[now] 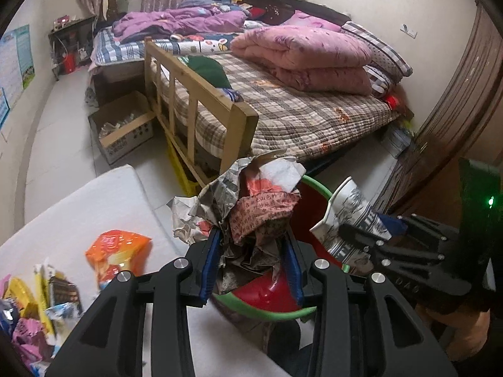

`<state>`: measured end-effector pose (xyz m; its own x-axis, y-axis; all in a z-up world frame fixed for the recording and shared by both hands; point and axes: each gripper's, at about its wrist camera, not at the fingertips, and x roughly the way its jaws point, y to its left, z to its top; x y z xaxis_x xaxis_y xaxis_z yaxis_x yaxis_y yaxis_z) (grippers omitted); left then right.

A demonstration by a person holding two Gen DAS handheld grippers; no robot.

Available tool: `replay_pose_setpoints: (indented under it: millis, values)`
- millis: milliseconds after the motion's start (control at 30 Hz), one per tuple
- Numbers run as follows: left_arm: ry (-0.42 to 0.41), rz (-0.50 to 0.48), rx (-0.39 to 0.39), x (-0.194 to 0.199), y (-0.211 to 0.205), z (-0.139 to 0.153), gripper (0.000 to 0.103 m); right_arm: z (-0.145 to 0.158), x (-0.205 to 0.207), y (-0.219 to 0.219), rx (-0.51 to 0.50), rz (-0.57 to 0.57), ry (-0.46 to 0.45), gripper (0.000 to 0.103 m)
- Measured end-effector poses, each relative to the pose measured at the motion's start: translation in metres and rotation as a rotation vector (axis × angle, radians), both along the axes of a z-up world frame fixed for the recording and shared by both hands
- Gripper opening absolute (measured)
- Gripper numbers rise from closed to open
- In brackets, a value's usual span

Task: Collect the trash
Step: 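Carry the cup and wrappers over the red bucket with both tools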

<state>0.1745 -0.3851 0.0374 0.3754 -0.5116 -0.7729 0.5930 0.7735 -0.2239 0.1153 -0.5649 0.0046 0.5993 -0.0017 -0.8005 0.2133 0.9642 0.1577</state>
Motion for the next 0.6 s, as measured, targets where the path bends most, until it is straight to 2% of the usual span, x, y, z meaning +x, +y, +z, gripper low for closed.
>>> replay_pose_setpoints:
  millis: [267, 600]
  values:
    - [0.067, -0.019, 0.036, 0.011, -0.02, -0.032, 0.036, -0.024, 0.008, -0.008, 0.013, -0.014, 0.035, 0.045]
    - [0.073, -0.023, 0.029, 0.019, -0.03, -0.037, 0.041, -0.032, 0.011, -0.014, 0.01, -0.02, 0.043, 0.045]
